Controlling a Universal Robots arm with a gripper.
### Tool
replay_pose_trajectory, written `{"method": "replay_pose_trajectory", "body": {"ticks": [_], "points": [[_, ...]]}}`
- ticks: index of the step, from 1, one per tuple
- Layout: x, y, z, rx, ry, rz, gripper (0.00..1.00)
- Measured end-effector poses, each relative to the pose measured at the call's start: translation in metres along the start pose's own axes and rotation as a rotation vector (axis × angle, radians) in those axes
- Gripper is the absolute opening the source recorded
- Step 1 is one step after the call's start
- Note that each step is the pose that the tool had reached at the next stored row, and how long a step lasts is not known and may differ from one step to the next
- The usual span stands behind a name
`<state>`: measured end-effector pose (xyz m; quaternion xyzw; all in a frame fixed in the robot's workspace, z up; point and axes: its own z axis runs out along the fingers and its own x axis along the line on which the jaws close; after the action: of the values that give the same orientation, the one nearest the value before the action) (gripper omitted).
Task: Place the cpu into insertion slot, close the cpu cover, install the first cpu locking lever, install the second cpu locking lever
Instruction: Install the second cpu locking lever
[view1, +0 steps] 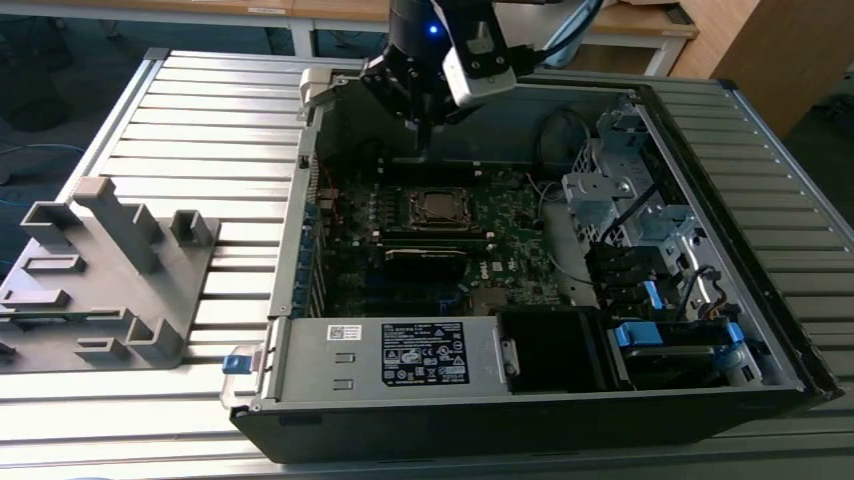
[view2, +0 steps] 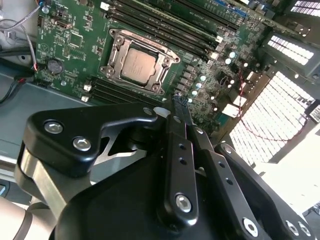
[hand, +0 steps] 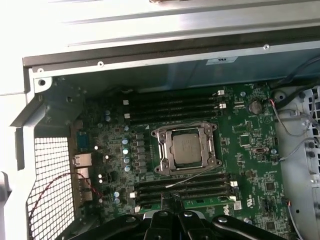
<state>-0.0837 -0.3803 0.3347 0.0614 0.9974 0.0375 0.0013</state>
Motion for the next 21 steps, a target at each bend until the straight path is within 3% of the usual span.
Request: {"method": "replay_pose_trajectory", "body": {"ticks": [6, 13, 21], "points": [[0.0000, -0.0001, 0.0017, -0.0011, 0.0000, 0.000, 0.10], [0.0000, -0.0009, 0.0114, -0.0009, 0.0001, 0.000, 0.10], [0.0000, -0.0009, 0.0120, -0.0009, 0.0001, 0.000, 0.10]]}}
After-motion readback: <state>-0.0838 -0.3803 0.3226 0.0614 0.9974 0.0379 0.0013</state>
